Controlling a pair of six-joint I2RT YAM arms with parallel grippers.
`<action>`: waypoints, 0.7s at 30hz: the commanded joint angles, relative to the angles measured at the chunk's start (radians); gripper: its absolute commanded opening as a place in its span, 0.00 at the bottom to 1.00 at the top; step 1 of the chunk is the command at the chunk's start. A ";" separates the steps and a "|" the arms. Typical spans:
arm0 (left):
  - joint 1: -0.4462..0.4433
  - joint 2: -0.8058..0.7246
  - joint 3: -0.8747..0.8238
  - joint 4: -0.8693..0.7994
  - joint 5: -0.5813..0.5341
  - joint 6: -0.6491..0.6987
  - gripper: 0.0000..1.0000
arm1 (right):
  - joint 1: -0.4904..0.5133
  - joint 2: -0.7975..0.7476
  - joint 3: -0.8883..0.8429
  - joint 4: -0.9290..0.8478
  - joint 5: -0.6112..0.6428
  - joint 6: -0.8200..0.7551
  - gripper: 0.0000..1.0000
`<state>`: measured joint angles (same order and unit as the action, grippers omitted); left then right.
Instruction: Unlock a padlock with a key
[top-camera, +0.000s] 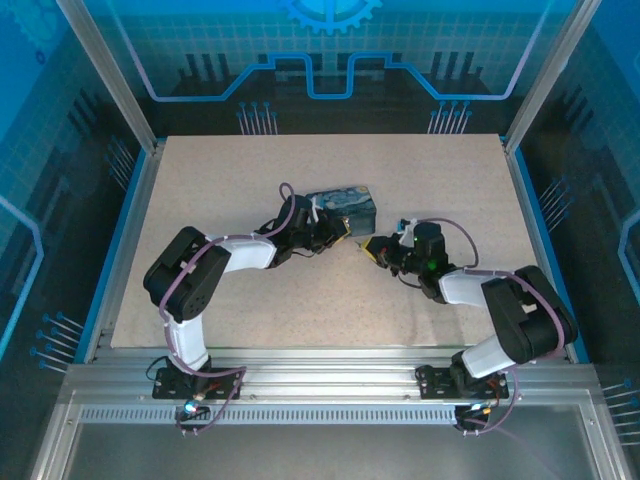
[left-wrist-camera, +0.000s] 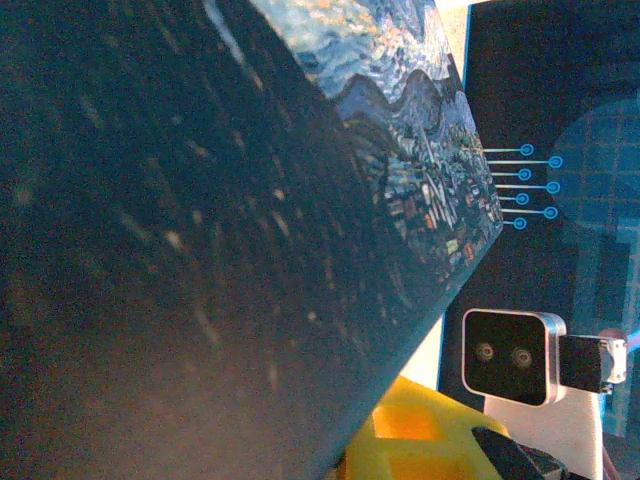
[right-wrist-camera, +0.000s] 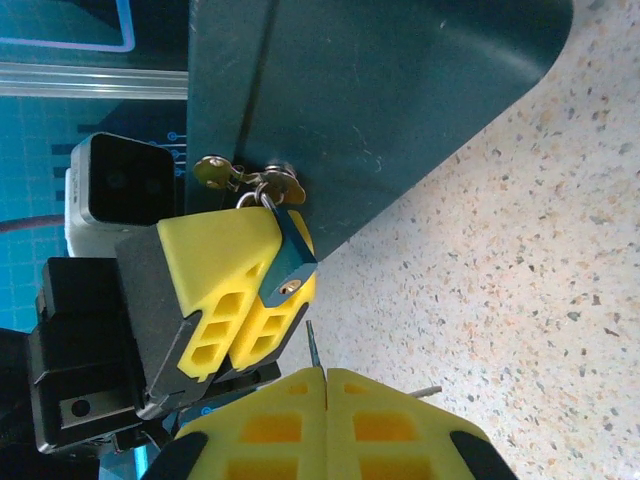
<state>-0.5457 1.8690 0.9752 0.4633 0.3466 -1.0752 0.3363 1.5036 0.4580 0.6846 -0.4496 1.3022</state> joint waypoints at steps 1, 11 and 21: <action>0.006 0.014 -0.004 0.061 0.028 -0.011 0.00 | 0.016 0.032 0.020 0.068 0.005 0.025 0.00; 0.007 0.020 -0.005 0.079 0.032 -0.026 0.00 | 0.027 0.085 0.030 0.133 0.009 0.051 0.00; 0.007 0.025 -0.011 0.099 0.035 -0.040 0.00 | 0.028 0.117 0.039 0.180 0.014 0.079 0.00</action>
<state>-0.5457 1.8851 0.9726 0.5076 0.3542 -1.1015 0.3534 1.6089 0.4740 0.8223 -0.4480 1.3674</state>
